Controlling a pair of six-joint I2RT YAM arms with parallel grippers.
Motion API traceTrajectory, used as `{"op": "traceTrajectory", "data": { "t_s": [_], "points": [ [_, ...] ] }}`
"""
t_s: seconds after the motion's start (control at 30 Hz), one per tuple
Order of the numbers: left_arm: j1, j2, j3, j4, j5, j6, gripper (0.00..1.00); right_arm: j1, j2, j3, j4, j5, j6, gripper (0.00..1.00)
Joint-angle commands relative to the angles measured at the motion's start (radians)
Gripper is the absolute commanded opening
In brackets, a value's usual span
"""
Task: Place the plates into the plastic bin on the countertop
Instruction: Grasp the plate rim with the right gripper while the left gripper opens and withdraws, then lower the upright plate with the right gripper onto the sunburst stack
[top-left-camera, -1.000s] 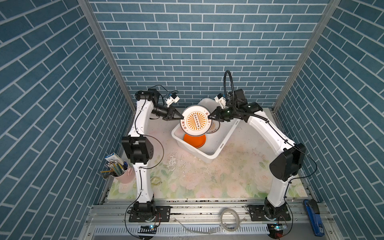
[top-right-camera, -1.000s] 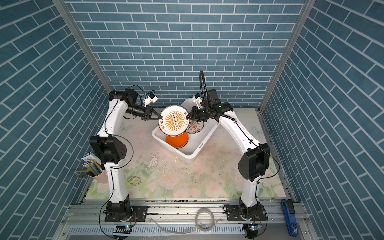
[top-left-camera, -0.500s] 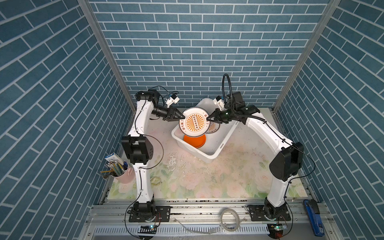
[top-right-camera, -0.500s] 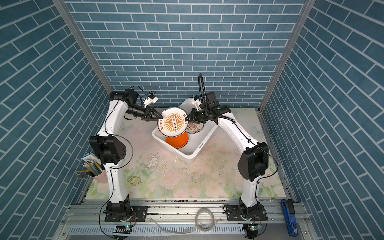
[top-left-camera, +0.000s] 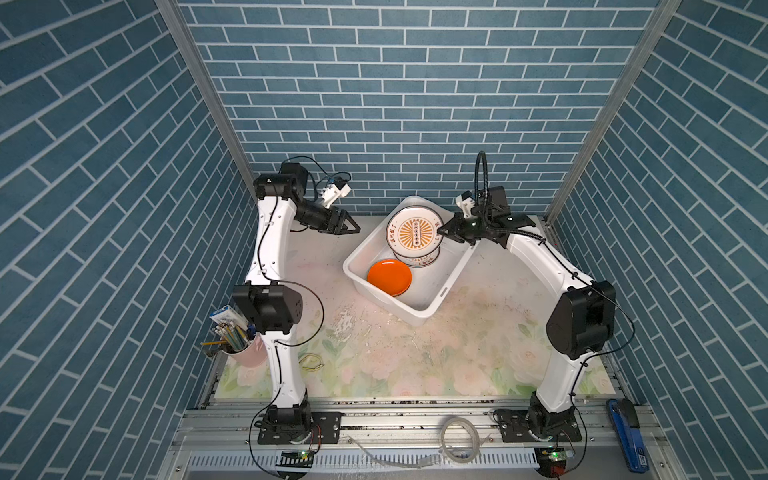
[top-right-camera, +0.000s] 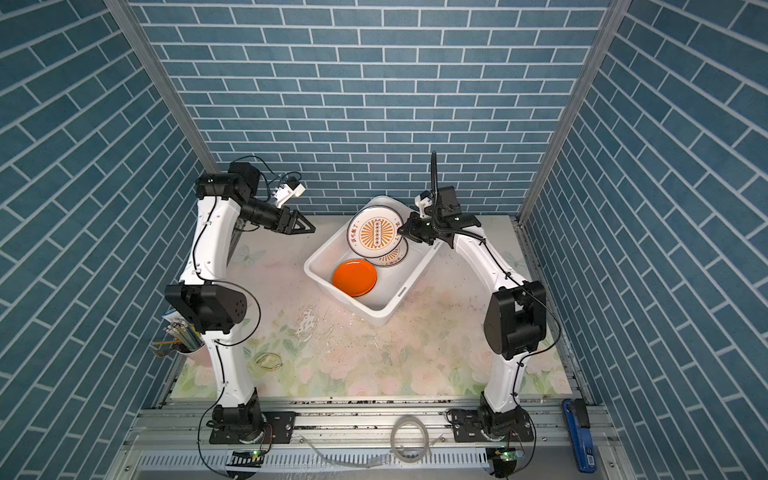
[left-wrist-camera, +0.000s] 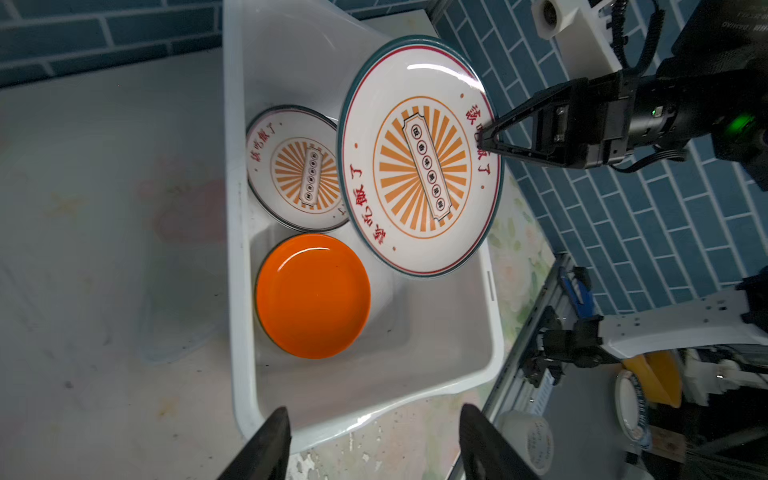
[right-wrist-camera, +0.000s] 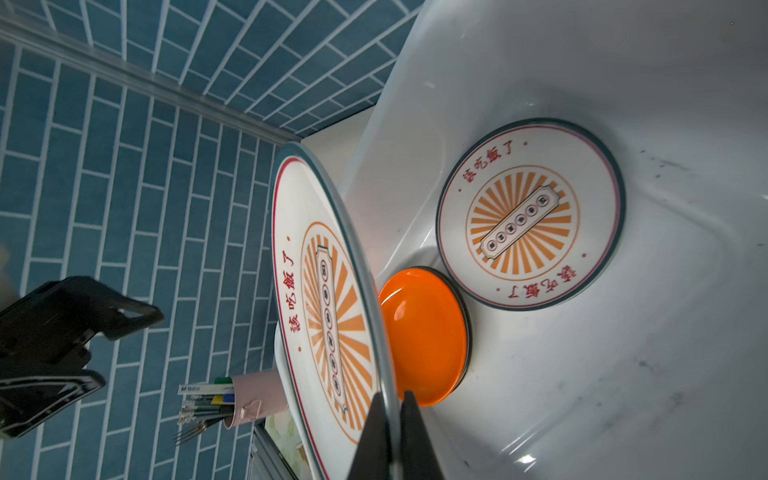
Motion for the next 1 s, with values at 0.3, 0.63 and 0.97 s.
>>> {"op": "traceTrajectory", "data": {
  "t_s": [0.3,0.63,0.97],
  "points": [
    [0.005,-0.398,-0.385,0.457,-0.136,0.014,0.89,-0.006,0.134,0.112,0.063,0.174,0.071,0.0],
    [0.004,-0.491,-0.575,0.622,-0.039,-0.141,0.9,-0.006,0.233,0.203,0.013,0.233,0.121,0.0],
    [0.004,-0.532,-0.656,0.659,-0.011,-0.185,0.9,0.0,0.283,0.238,-0.007,0.242,0.152,0.0]
  ]
}}
